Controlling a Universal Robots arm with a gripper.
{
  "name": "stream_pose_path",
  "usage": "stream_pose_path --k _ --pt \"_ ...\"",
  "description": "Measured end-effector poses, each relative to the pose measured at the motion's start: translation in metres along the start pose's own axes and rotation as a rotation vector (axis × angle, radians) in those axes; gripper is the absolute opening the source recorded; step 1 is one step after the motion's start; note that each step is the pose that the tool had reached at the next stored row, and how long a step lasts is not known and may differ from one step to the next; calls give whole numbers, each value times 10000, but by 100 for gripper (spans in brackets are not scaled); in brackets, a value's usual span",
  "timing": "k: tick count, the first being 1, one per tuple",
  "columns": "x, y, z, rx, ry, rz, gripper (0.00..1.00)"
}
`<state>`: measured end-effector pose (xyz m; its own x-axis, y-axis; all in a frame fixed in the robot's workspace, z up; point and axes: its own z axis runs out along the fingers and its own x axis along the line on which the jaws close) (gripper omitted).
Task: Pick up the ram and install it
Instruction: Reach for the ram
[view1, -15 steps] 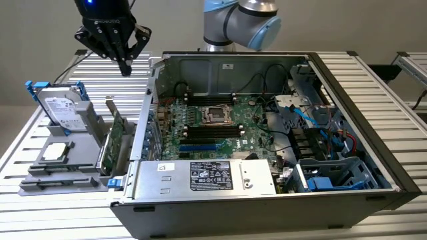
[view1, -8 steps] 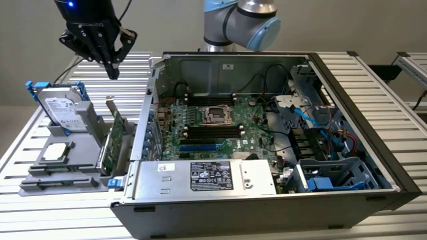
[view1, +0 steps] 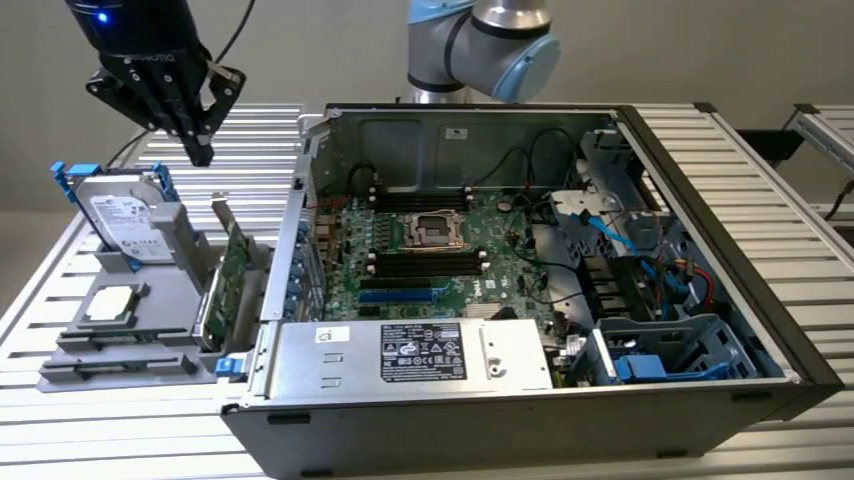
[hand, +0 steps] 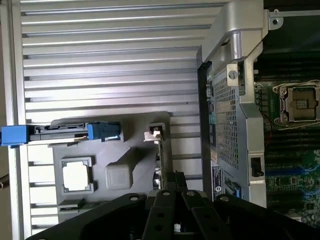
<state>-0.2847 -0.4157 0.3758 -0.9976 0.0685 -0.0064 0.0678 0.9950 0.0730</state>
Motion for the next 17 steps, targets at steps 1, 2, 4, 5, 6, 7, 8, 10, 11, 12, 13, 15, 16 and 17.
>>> stream_pose_path --k 1,2,4,5,6,7,8,10,11,12,13,15,16,17 --pt "26 -12 5 4 4 1 11" --pt "50 -24 10 8 7 1 11" --pt "97 -48 20 19 18 1 11" --pt "118 -60 25 26 25 2 11" --pt "138 -72 29 33 33 2 11" --pt "159 -84 34 42 43 3 11" --pt "177 -96 38 51 53 3 11" --pt "208 -117 45 80 81 5 11" --pt "220 -127 48 100 99 6 11" --pt "233 -136 51 122 120 7 11" --pt "245 -146 54 143 139 9 11" --pt "267 -165 60 185 182 11 11" --pt "279 -175 62 208 205 14 11" --pt "289 -186 65 228 227 14 11"
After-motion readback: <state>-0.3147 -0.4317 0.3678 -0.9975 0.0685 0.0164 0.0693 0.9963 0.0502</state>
